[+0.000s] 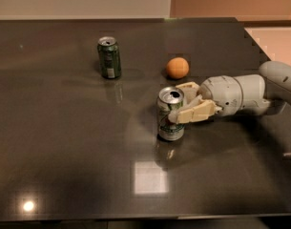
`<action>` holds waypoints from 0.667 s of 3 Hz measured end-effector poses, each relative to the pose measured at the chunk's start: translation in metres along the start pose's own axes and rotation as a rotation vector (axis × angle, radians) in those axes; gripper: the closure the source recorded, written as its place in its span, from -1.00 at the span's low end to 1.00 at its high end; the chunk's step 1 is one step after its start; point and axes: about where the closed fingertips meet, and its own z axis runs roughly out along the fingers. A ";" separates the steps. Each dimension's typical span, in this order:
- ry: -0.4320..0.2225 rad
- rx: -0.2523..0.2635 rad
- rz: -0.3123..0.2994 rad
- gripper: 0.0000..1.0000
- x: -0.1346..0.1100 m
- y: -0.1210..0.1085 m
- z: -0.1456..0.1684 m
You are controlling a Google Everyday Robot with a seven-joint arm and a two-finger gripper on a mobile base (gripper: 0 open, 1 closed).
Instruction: Place 7up can upright
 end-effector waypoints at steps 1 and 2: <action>-0.011 0.000 0.006 0.15 0.004 -0.005 -0.002; -0.009 0.000 0.005 -0.31 0.003 -0.006 0.001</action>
Offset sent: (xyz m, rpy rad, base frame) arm 0.0039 -0.0007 -0.0040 0.0082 0.0074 -0.0015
